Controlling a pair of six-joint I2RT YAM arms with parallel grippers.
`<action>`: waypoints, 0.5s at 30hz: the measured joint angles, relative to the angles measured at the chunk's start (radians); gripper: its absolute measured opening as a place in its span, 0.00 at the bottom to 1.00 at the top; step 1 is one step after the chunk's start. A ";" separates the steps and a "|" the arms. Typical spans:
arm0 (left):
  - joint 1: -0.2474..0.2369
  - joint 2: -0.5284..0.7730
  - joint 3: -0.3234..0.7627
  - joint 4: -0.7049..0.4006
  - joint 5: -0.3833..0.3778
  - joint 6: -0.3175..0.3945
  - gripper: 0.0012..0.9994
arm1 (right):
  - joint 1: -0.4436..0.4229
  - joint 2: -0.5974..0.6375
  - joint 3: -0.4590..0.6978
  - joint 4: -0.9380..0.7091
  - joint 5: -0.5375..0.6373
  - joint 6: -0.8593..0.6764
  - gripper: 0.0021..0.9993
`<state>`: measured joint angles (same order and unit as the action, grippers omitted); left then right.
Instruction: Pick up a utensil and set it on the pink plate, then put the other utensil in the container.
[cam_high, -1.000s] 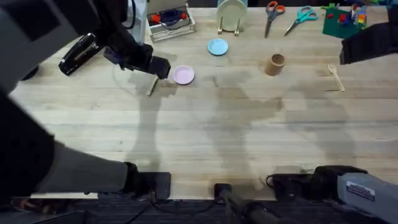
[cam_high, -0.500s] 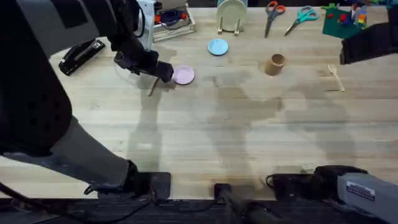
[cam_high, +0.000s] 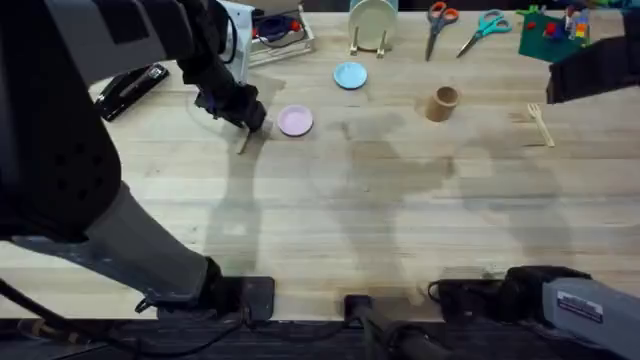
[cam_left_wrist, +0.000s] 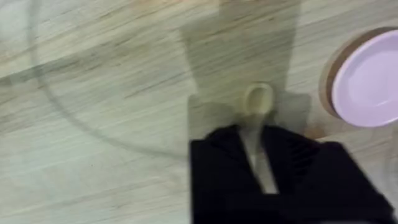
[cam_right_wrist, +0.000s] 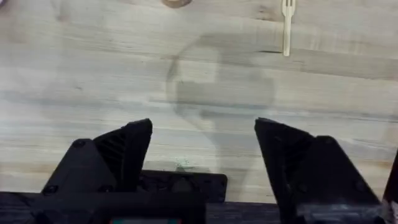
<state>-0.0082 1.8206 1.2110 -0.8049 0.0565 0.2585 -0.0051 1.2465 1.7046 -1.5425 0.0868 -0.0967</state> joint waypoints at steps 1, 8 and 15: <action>-0.001 0.000 0.000 -0.001 0.001 0.001 0.15 | 0.000 0.000 0.000 0.000 0.000 0.000 1.00; -0.002 -0.001 0.001 -0.005 0.003 0.001 0.05 | 0.000 0.000 0.000 0.000 0.000 0.000 1.00; -0.002 -0.002 0.001 -0.007 0.003 -0.001 0.04 | 0.000 0.000 0.000 0.000 0.000 0.000 0.99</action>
<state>-0.0097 1.8187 1.2121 -0.8120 0.0593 0.2576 -0.0051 1.2465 1.7046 -1.5425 0.0868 -0.0967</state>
